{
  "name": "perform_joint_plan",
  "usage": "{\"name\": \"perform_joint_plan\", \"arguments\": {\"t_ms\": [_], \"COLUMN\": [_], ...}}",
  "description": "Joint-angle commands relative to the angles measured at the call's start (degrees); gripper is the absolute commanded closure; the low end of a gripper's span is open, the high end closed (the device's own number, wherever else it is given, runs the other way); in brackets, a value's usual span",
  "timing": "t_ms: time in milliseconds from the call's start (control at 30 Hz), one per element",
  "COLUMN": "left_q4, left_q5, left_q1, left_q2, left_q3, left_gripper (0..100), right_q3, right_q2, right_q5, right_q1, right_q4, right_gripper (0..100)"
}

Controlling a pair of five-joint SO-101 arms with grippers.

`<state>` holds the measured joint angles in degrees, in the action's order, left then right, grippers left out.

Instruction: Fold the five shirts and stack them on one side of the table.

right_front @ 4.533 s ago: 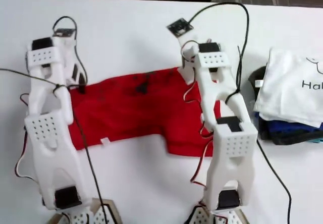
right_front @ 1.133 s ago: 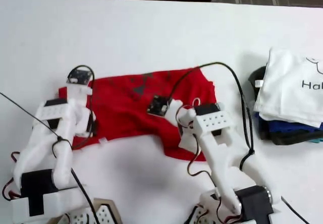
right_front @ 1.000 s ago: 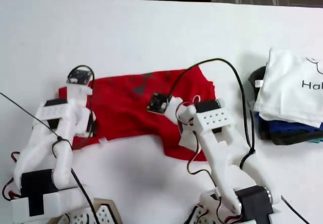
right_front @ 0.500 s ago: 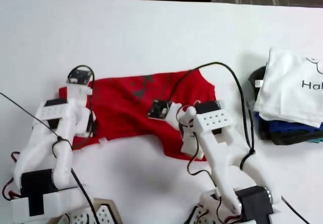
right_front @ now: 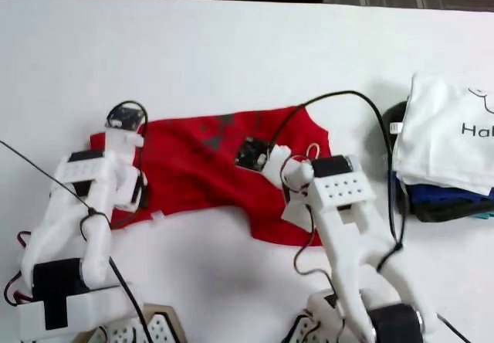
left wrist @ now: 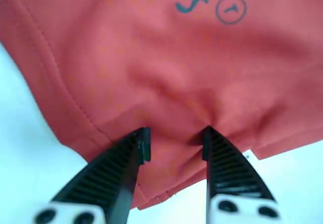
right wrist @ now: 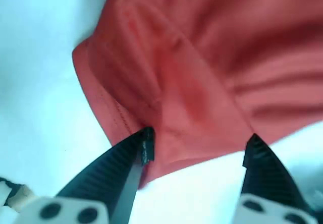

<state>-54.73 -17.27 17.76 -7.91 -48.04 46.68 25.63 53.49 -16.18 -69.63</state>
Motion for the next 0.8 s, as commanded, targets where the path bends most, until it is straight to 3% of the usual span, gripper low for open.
{"name": "perform_joint_plan", "arguments": {"t_ms": [0, 300, 433, 533, 633, 767], "left_q4": [-3.52, -14.24, -14.68, -12.04, -8.44, -1.05], "left_q5": [-2.37, -9.23, -9.58, -8.97, -7.74, -7.56], "left_q1": [2.55, 7.82, 7.82, 7.82, 8.09, 7.82], "left_q2": [-0.88, -16.88, -22.33, -23.12, -20.57, -16.09], "left_q3": [-0.22, 2.77, 3.12, 2.51, -0.31, -3.65], "left_gripper": [81, 81, 81, 81, 81, 81], "right_q3": [-0.26, -0.62, -5.54, -11.78, -15.56, -14.68], "right_q2": [8.75, 4.18, -6.90, -15.25, -18.51, -15.16], "right_q5": [0.35, -3.96, -8.62, -11.43, -8.62, 3.96], "right_q1": [0.13, 0.57, 0.66, 0.31, 0.04, 0.04], "right_q4": [-1.45, 8.48, 14.73, 12.70, 3.56, -4.62], "right_gripper": [70.7, 70.7, 70.7, 70.7, 70.6, 70.6]}}
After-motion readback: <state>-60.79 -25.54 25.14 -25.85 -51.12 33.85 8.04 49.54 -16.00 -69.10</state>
